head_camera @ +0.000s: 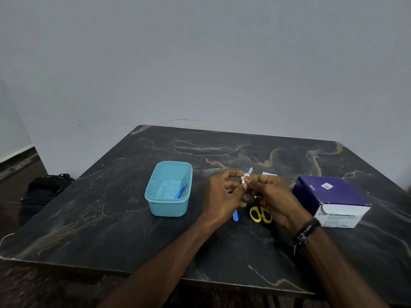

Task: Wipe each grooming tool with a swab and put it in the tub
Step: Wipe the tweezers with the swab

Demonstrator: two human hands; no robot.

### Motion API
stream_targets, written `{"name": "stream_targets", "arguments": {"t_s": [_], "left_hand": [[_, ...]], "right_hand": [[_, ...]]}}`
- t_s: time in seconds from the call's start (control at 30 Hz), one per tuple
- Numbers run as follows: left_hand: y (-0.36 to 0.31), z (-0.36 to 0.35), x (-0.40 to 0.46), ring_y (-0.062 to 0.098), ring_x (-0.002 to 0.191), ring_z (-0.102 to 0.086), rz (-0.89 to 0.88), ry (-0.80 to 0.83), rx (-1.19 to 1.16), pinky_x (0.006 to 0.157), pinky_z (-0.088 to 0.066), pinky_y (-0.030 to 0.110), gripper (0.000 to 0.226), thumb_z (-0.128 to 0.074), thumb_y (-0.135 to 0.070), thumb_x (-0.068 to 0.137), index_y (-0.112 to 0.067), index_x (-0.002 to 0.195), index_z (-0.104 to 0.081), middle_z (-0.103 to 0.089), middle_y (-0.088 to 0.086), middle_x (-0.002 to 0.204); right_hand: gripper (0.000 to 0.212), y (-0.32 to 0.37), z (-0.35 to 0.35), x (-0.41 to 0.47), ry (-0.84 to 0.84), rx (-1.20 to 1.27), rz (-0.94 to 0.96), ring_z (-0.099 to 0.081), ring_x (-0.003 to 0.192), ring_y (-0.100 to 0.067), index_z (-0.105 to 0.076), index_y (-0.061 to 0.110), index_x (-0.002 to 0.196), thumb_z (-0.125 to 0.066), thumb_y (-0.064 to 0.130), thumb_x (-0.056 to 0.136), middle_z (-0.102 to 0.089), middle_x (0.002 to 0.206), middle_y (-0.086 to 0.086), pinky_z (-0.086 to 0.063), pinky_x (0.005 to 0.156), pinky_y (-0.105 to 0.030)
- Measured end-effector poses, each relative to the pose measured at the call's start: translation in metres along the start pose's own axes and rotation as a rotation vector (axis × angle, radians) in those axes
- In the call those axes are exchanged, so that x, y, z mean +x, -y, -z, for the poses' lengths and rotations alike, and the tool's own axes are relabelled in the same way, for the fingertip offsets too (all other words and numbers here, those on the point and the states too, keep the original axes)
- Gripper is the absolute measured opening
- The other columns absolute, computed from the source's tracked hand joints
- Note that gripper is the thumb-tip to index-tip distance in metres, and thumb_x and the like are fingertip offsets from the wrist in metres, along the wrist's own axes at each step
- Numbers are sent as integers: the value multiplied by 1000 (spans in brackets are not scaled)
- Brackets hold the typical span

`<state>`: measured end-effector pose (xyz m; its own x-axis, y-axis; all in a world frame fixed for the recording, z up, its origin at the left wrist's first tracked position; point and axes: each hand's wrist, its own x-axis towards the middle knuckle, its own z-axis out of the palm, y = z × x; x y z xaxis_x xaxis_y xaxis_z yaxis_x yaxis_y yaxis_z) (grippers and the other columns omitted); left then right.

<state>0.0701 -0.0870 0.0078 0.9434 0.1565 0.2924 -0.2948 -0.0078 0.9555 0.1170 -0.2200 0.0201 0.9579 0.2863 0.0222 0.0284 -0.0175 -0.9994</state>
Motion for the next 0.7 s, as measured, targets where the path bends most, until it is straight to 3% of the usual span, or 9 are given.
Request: {"name": "stream_targets", "arguments": {"t_s": [0.1, 0.2, 0.3, 0.47, 0.7], "left_hand": [[-1, -1, 0, 21, 65, -70, 8, 21, -1, 56, -58, 25, 23, -64, -2, 89, -5, 112, -60, -71, 19, 82], [-1, -4, 0, 18, 64, -68, 49, 51, -34, 56, -57, 23, 24, -62, 2, 88, -4, 111, -59, -71, 20, 83], [0, -5, -1, 18, 63, -68, 64, 50, -48, 56, -57, 23, 24, -62, 4, 87, -2, 110, -59, -70, 18, 81], [-2, -1, 4, 21, 65, -69, 9, -77, -55, 59, -58, 25, 24, -67, -2, 87, -3, 110, -60, -72, 19, 82], [-4, 3, 8, 27, 67, -71, -28, -283, -176, 63, -60, 34, 24, -72, -10, 84, -6, 105, -61, -73, 15, 80]], "right_hand": [[22, 3, 0, 0, -36, 73, 2, -57, 60, -25, -69, -3, 79, -65, 16, 89, -64, 73, -19, -49, 56, -31], [16, 4, 3, 2, -199, 109, 36, -46, 50, -10, -69, 5, 78, -66, 15, 89, -56, 60, -5, -37, 41, -18], [13, 4, 9, 5, -269, 117, 58, -44, 58, -9, -70, 8, 83, -68, 20, 87, -54, 67, -3, -36, 44, -17], [15, 2, 10, 6, -237, 62, 44, -44, 61, -10, -70, 9, 85, -67, 23, 88, -54, 68, -3, -37, 45, -17], [20, 6, 0, -1, -133, -61, 44, -43, 46, -3, -68, 3, 83, -59, 17, 94, -54, 48, 10, -37, 43, -14]]}}
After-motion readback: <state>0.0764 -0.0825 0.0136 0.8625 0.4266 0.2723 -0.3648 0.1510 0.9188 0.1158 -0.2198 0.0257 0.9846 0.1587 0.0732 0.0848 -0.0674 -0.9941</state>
